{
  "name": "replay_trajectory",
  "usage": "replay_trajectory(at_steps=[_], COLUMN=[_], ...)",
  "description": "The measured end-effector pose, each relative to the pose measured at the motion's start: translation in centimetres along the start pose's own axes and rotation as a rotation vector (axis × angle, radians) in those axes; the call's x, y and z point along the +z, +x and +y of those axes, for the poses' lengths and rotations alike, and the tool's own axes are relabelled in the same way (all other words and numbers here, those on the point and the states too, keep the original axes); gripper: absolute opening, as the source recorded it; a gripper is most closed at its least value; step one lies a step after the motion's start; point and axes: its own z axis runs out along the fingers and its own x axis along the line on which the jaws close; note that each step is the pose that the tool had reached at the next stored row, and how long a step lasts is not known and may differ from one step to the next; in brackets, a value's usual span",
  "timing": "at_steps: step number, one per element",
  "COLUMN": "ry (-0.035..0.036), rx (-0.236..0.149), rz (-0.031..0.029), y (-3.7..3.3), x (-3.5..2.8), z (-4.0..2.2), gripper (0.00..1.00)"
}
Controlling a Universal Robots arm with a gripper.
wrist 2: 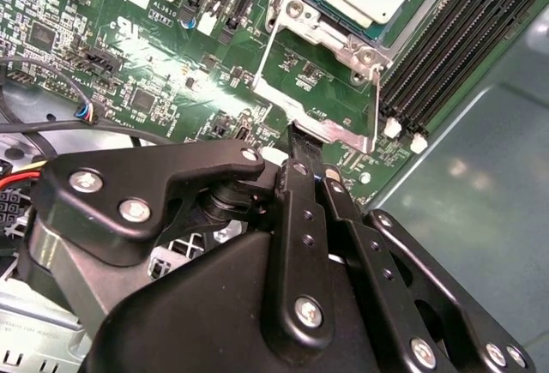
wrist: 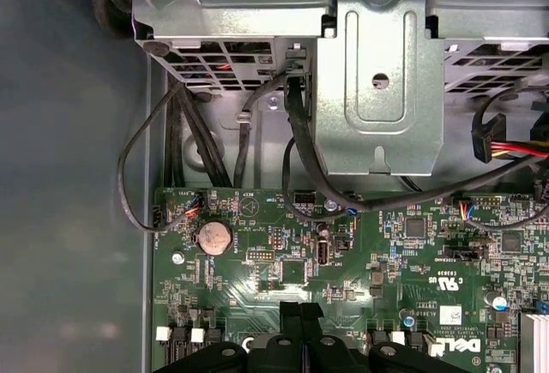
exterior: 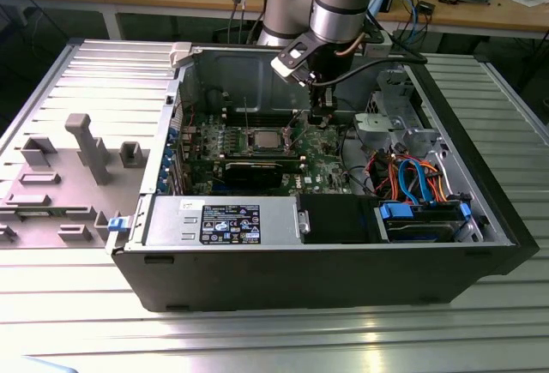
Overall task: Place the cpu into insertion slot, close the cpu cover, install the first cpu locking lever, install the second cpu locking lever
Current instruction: 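Close the cpu cover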
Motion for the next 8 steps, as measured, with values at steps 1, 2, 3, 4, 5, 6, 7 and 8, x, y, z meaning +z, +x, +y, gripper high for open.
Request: replay_trajectory(at_steps=[1,2,3,4,5,6,7,8], ry=[0.0,0.0,0.0,0.0,0.0,0.0,0.0,0.0], rx=[0.0,0.0,0.0,0.0,0.0,0.0,0.0,0.0], rz=[-0.0001,0.0,0.0,0.0,-0.0001,0.0,0.0,0.0], y=[0.0,0.0,0.0,0.0,0.0,0.0,0.0,0.0], x=[0.0,0.0,0.0,0.0,0.0,0.0,0.0,0.0], z=[-0.03,-0.05,-0.07,-0.09,-0.11,-0.13,-0.17,-0.22], gripper=[0.11,0.11,0.11,0.11,0.11,0.11,0.11,0.11])
